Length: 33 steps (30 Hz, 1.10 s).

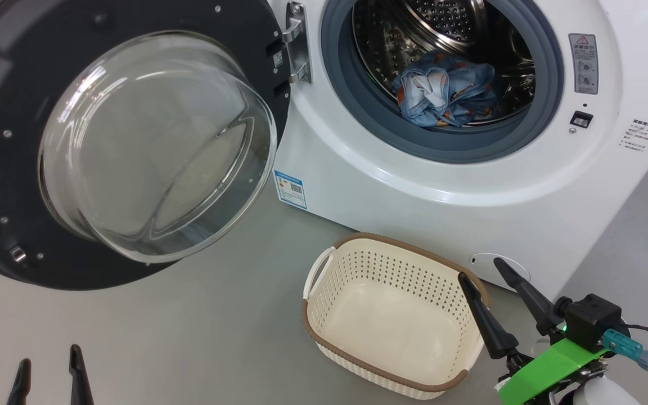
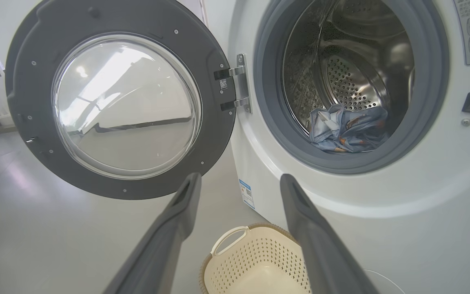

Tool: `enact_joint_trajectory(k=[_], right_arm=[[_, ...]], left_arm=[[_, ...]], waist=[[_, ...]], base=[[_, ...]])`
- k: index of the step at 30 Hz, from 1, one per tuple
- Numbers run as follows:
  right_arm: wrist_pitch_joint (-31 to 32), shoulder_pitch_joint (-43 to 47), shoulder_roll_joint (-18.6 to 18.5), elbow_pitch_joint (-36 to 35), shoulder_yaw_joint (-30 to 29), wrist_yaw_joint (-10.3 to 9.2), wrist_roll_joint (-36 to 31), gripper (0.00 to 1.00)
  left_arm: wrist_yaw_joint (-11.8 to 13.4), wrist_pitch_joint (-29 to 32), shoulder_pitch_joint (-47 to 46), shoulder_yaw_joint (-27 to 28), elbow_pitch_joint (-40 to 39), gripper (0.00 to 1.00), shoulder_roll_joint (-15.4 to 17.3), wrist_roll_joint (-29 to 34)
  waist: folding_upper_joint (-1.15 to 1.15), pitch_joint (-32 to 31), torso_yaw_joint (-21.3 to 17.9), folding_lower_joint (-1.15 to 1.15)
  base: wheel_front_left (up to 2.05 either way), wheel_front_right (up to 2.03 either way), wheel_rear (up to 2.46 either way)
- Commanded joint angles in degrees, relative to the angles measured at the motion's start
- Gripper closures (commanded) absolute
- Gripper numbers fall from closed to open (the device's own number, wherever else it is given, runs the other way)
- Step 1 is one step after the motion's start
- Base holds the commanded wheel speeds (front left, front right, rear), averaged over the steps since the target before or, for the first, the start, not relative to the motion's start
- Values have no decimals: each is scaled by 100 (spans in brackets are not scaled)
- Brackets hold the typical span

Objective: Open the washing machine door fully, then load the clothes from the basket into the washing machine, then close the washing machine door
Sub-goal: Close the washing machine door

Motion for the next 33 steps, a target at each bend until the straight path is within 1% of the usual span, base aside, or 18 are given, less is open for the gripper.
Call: enact_joint_trajectory(k=[1, 10, 17, 18, 19, 20, 21, 22, 24, 28, 30, 33], right_arm=[[-47, -221, -67, -85, 139, 42, 55, 0], [-47, -424, -110, -1, 336, 42, 141, 0], [-47, -488, -143, 10, 378, 42, 159, 0], [-47, -489, -145, 9, 381, 42, 158, 0], [-47, -490, -147, 10, 381, 42, 158, 0], [-47, -488, -148, 10, 379, 42, 157, 0], [-47, -485, -148, 10, 376, 42, 156, 0], [-47, -483, -148, 9, 370, 42, 152, 0], [-47, -478, -148, 9, 363, 42, 147, 0], [-47, -476, -149, 2, 337, 42, 118, 0], [-47, -489, -157, 4, 329, 42, 104, 0], [-47, -508, -172, 6, 319, 42, 90, 0]], left_arm=[[61, -37, 10, 204, -204, 0, 71, 45], [157, -37, 118, 203, -340, 0, 70, -30], [192, -37, 120, 193, -419, 0, 70, -117], [189, -37, 100, 206, -466, 8, 70, -115], [183, -37, 74, 233, -532, 31, 70, -105], [170, -37, 45, 271, -604, 58, 70, -92], [154, -37, 19, 314, -681, 73, 70, -70], [138, -37, -17, 365, -777, 100, 70, -59], [121, -37, -57, 436, -864, 100, 70, -94], [31, -37, -283, 806, -1186, 100, 86, -334], [-10, -37, -479, 997, -1268, 100, 208, -540], [-41, -37, -850, 1186, -1252, 100, 546, -1027]], waist=[[0, 4, 28, 0], [0, 42, 59, 0], [0, 96, 67, 0], [0, 107, 69, 0], [0, 119, 71, 0], [0, 130, 73, 0], [0, 143, 74, 0], [0, 164, 78, 0], [0, 178, 81, 0], [0, 274, 94, 0], [0, 325, 101, 0], [0, 390, 109, 0]], base=[[0, 0, 0], [0, 0, 0], [0, 0, 0], [0, 0, 0], [0, 0, 0], [0, 0, 0], [0, 0, 0], [0, 0, 0], [0, 0, 0], [0, 0, 0], [0, 0, 0], [0, 0, 0]])
